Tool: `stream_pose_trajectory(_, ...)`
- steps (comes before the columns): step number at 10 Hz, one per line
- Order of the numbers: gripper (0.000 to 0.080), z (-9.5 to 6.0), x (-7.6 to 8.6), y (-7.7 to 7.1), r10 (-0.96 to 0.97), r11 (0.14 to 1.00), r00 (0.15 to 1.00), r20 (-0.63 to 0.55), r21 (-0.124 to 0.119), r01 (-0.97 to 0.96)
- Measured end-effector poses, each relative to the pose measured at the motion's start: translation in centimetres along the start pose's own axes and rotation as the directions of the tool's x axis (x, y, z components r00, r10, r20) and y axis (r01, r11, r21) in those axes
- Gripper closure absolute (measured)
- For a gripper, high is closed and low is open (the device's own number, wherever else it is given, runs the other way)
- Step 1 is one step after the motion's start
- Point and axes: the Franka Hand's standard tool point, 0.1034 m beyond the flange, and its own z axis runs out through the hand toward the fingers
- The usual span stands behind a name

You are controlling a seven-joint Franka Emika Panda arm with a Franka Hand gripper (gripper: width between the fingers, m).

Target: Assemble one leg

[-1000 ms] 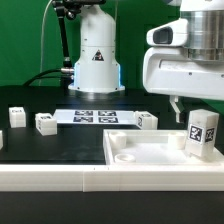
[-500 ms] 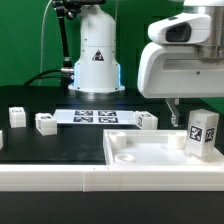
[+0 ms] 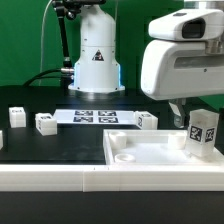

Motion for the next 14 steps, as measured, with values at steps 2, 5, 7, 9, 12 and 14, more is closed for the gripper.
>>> stream_pose_trajectory(2,0.0412,0.01,-0.01,0.00,0.000,1.000,1.000,0.000,0.000,0.000)
stream_pose_trajectory(5,0.0508,-0.01,-0.02,0.17,0.023,1.000,1.000,0.000,-0.001,-0.023)
stream_pose_trajectory(7,0.0508,0.00,-0.07,0.17,0.209,0.978,0.978,0.002,0.008,-0.209)
stream_pose_trajectory(9,0.0508,0.12,-0.07,0.23,0.445,0.895,0.896,-0.002,0.012,-0.445)
stream_pose_trajectory(12,0.0508,0.18,0.07,0.30,0.746,0.666,0.666,-0.013,0.021,-0.745)
stream_pose_trajectory(14,0.0508,0.18,0.07,0.28,0.869,0.495,0.495,-0.013,0.020,-0.868)
